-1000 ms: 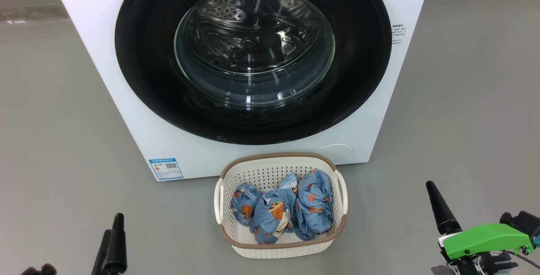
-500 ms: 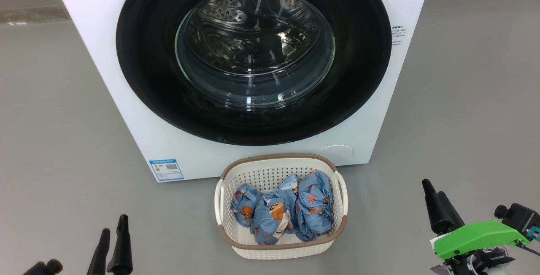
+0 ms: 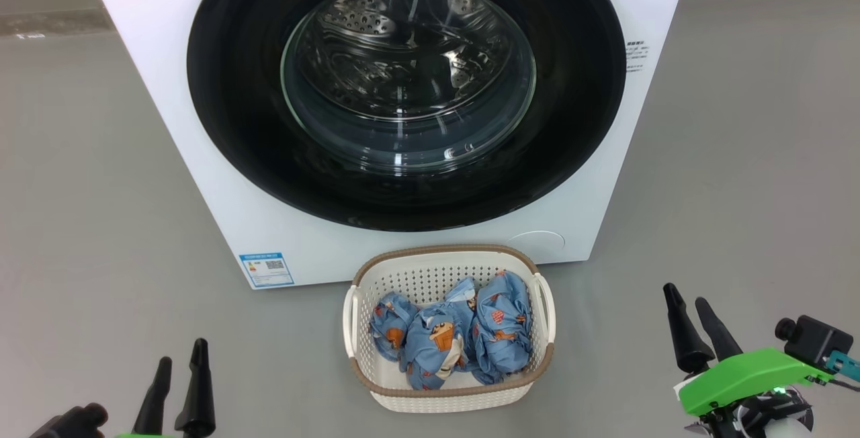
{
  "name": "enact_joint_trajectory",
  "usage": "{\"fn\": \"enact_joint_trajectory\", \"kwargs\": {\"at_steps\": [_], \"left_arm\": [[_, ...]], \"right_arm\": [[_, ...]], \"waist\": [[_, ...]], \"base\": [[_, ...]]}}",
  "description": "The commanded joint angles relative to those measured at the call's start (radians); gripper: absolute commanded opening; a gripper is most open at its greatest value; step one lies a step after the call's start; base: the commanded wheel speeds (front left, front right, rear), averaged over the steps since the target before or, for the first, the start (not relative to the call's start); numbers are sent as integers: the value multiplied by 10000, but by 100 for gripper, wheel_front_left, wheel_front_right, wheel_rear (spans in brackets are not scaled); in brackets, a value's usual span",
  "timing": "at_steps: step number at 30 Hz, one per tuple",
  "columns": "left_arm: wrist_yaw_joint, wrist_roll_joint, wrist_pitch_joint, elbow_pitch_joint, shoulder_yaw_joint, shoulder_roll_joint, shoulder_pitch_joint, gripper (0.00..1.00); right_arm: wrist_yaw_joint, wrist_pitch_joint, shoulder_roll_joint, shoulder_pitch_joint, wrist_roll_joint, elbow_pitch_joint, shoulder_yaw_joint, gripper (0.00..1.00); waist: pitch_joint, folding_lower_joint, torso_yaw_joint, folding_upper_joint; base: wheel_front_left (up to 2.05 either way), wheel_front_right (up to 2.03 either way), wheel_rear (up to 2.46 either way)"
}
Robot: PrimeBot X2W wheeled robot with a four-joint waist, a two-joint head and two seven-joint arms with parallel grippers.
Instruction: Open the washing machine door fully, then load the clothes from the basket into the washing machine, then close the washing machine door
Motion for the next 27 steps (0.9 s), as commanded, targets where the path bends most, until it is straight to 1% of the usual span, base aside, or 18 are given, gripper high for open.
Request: {"fn": "enact_joint_trajectory", "kwargs": {"at_steps": [1, 24, 27], "left_arm": [[-4, 311, -137, -150, 178, 243, -407, 100], [-6, 2619, -811, -6, 91, 533, -509, 100], [-6, 2792, -871, 18, 81, 549, -520, 100]], "right_arm": [[38, -159, -173, -484, -412, -192, 206, 100], [49, -834, -407, -698, -2726, 60, 725, 100], [50, -894, -425, -711, -2921, 76, 752, 100]], "waist": [[2, 0, 7, 0], [33, 0, 61, 0], [37, 0, 61, 0]], "base": [[0, 0, 0], [0, 0, 0], [0, 0, 0]]}}
